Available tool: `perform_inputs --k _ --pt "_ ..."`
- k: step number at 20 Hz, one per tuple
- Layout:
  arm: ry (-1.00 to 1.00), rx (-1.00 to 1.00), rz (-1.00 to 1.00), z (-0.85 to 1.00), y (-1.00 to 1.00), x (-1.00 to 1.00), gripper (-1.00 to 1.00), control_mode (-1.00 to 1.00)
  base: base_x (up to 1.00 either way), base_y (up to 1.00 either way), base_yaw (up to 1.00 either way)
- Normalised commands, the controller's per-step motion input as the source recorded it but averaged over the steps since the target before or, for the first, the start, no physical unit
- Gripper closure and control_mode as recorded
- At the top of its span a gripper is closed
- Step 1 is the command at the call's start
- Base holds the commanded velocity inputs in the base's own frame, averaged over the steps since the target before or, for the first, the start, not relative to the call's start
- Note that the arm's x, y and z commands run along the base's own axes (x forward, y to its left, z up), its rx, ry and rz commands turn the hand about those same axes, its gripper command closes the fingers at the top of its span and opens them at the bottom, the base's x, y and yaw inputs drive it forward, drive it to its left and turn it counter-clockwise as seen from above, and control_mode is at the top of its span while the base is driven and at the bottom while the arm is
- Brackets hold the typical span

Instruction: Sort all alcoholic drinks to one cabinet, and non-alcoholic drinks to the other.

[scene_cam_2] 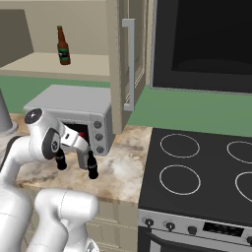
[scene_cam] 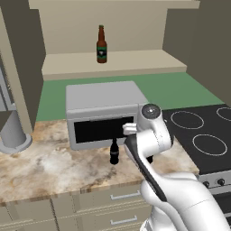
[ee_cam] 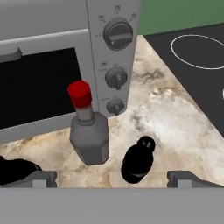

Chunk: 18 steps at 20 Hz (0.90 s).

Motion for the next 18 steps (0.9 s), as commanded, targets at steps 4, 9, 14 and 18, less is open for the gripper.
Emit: perform_inputs --k 4,9,14,18 --pt "0.0 0.0 0.02 -0.11 0.0 0.22 -1.0 -1.0 0.0 0.0 0.0" --pt "0.0 0.0 0.03 -0.08 0.0 0.19 -1.0 -1.0 0.0 0.0 0.0" --pt "0.0 0.0 0.02 -0.1 0.0 0.12 -1.0 -1.0 0.0 0.0 0.0" --pt "0.0 0.0 0.02 -0.11 0.0 0.11 -1.0 -1.0 0.0 0.0 0.0"
